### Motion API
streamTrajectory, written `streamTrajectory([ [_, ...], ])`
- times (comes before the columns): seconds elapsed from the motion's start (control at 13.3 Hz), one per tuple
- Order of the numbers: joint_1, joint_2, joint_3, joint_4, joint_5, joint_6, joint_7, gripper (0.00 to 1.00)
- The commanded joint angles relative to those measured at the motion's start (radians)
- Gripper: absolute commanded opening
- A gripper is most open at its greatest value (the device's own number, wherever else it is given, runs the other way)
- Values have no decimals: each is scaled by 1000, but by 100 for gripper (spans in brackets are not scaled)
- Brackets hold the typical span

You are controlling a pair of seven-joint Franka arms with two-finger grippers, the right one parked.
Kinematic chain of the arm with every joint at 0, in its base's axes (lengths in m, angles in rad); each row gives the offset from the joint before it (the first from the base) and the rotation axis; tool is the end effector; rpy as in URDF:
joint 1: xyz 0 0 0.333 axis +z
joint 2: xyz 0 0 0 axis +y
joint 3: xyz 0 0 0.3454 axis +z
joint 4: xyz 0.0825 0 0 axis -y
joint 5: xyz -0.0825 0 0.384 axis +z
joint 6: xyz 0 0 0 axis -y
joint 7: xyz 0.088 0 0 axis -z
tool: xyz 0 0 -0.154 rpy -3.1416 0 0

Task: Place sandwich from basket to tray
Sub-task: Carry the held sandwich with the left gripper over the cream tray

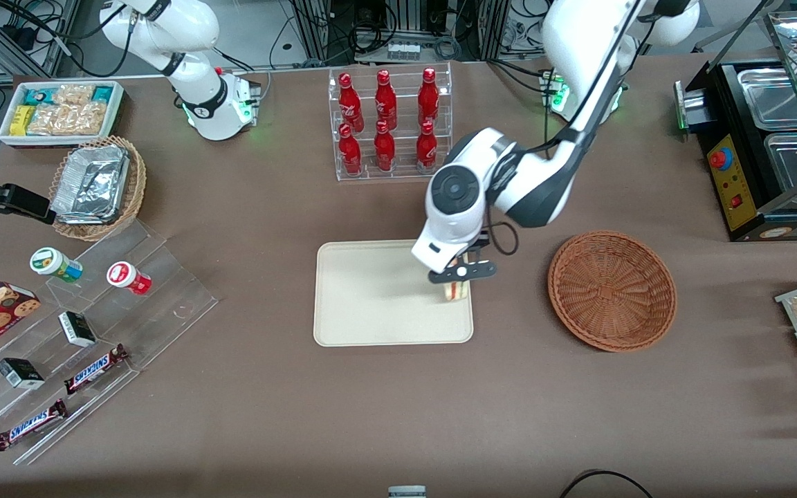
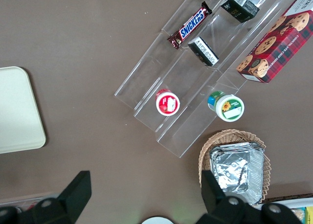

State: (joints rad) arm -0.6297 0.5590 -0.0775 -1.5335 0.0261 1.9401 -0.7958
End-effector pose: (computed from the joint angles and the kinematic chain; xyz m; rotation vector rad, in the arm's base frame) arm 0.5313 -0.4415 0.2975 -3.0436 -0.1309 0.1871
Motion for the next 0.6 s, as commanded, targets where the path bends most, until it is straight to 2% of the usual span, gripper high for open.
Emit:
streamTrajectory([
  [0.0, -30, 96, 12, 107, 2, -17, 13, 0],
  [0.53, -48, 206, 5, 181, 2, 68, 21, 0],
])
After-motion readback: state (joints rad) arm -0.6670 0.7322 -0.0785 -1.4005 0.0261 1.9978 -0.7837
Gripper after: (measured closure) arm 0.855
